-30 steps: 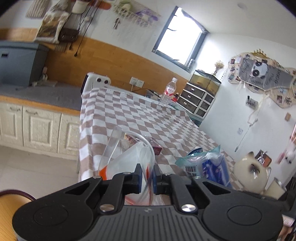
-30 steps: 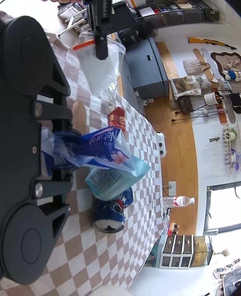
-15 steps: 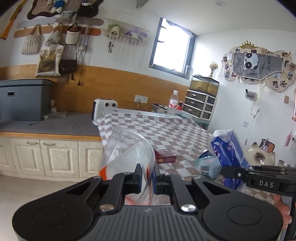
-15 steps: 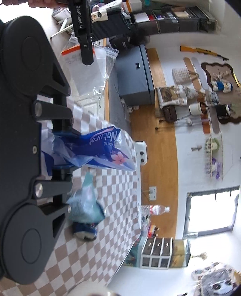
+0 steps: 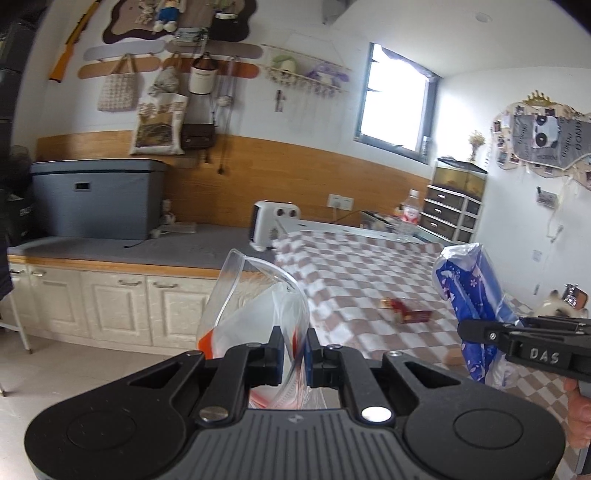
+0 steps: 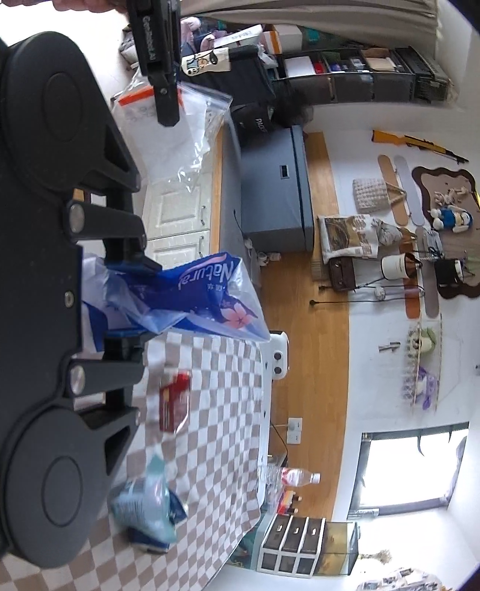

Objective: Collect trash
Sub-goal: 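Carry the clear plastic bag and blue tissue bag over the wastebasket with both tools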

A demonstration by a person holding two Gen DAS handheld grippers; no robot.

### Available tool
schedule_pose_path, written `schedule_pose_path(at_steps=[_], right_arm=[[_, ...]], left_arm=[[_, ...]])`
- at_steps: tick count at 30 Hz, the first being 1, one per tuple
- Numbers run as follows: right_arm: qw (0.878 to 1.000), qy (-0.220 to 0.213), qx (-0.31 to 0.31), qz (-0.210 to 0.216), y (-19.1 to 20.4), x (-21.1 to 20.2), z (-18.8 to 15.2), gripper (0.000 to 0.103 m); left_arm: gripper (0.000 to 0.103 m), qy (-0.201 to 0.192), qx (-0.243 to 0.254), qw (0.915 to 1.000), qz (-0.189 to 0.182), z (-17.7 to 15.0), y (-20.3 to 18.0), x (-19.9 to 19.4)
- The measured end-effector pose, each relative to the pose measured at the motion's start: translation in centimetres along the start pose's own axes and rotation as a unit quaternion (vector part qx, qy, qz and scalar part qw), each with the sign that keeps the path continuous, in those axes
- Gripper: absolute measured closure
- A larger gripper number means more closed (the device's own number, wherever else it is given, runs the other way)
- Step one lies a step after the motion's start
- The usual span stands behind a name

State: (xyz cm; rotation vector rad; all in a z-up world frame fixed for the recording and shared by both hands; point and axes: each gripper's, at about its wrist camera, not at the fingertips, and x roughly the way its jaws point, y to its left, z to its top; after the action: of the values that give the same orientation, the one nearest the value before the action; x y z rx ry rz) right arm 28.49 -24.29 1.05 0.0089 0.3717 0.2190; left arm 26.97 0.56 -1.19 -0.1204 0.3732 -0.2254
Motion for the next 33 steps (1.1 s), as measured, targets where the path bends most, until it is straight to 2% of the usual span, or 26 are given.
schedule_pose_path(at_steps=[6,13,24,33], right_arm=[[0.999,0.024,-0.036,0.015,4.4,2.6,-0.3,0.074],[0.997,0.054,-0.036,0.037,7.5,6.3,-0.9,0.074],[0.991,0.116,-0.035,0.062,11.2,12.8,-1.9,0.074],[0.979,0.185,-0.027,0.081,13.0,18.7,-4.0,0.075]], left_arm=[[0.092,0.008,0.000,0.9994,0.032,-0.2,3.4,-0.4],[0.092,0.028,-0.007,0.9981,0.054,-0.7,7.0,0.7],[0.092,0.085,-0.028,0.9945,0.053,-1.7,11.6,4.9],[0.092,0.144,-0.045,0.9873,0.050,-3.9,14.3,9.1]])
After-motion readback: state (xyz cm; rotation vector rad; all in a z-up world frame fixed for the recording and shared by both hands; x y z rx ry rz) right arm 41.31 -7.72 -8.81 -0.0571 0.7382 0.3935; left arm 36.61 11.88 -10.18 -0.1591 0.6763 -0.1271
